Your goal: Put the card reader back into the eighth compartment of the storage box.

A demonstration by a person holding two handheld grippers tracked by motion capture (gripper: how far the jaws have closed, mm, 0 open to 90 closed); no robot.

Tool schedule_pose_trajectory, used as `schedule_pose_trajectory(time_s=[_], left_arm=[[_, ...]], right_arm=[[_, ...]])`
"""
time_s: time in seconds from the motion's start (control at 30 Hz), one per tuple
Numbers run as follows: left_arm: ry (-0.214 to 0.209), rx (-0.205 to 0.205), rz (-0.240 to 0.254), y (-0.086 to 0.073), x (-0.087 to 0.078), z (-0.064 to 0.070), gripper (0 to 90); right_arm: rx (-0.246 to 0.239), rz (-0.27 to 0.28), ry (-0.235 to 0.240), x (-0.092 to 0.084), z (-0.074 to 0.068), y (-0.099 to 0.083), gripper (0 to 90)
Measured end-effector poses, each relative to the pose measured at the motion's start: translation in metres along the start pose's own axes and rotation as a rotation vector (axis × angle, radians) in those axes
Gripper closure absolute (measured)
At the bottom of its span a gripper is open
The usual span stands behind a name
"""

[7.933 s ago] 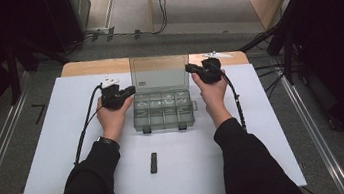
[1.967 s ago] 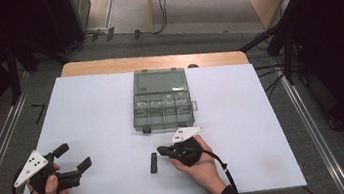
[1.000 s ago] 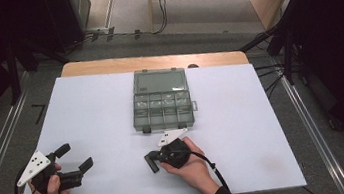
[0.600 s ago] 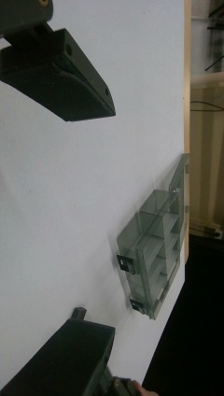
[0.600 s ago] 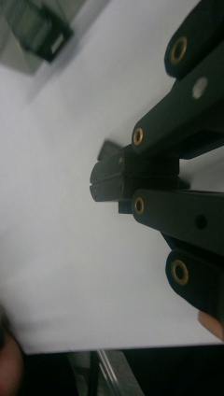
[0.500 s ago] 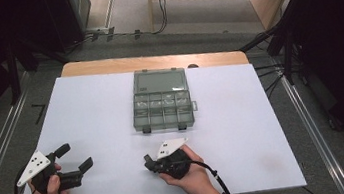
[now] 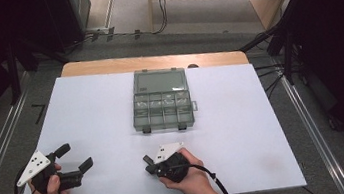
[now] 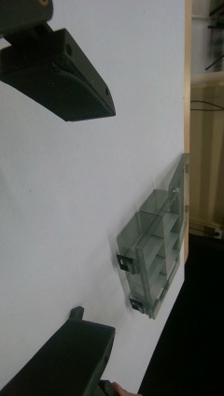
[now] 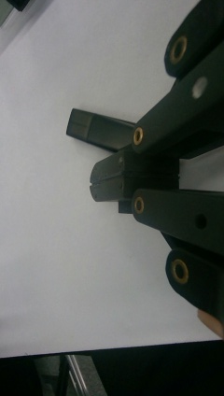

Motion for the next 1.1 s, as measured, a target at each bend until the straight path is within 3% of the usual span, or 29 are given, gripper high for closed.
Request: schedule_pose_trajectory(time_s=[0.33,0.57,0.6,0.63,0.73,0.77,0.8,0.87,1.0,1.1], left_arm=[[0.001,-0.002,0.001,0.0,0.0,0.0,0.0],[-0.001,-0.004,0.002,0.0,0.0,0.0,0.0],[-0.002,-0.005,0.002,0.0,0.0,0.0,0.0],[-0.002,-0.006,0.002,0.0,0.0,0.0,0.0],[0.0,-0.004,0.001,0.0,0.001,0.0,0.0],[0.0,-0.002,0.001,0.0,0.001,0.0,0.0],[0.001,0.001,-0.003,-0.001,0.001,0.0,0.0],[0.001,0.004,-0.005,-0.001,0.001,0.0,0.0],[0.001,0.003,-0.006,-0.001,0.002,0.0,0.0],[0.001,0.005,-0.007,-0.001,0.002,0.0,0.0]], right_arm=[[0.02,-0.008,0.0,-0.005,0.008,-0.005,88.4],[-0.003,-0.016,0.009,-0.009,0.012,-0.006,88.2],[0.005,0.011,0.018,-0.013,0.012,-0.004,82.7],[0.005,0.011,0.018,-0.013,0.012,-0.004,82.7],[0.009,0.057,-0.011,-0.02,0.019,0.002,69.5],[0.009,0.057,-0.011,-0.02,0.019,0.002,69.5],[0.02,0.064,-0.027,-0.02,0.021,0.004,61.6],[0.021,0.063,-0.044,-0.019,0.024,0.005,57.1],[0.029,0.039,-0.065,-0.013,0.027,0.003,56.1],[0.029,0.032,-0.053,-0.01,0.028,0.001,58.6]])
Point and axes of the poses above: each handheld gripper's, and its own axes: x roughly forward along the jaws, y roughly out of its top, z roughly to its right, the point moved 7 cm from there along x, roughly forward along the jaws, and after that the axes turned 14 degrees about -x, right-handed, at the moved point
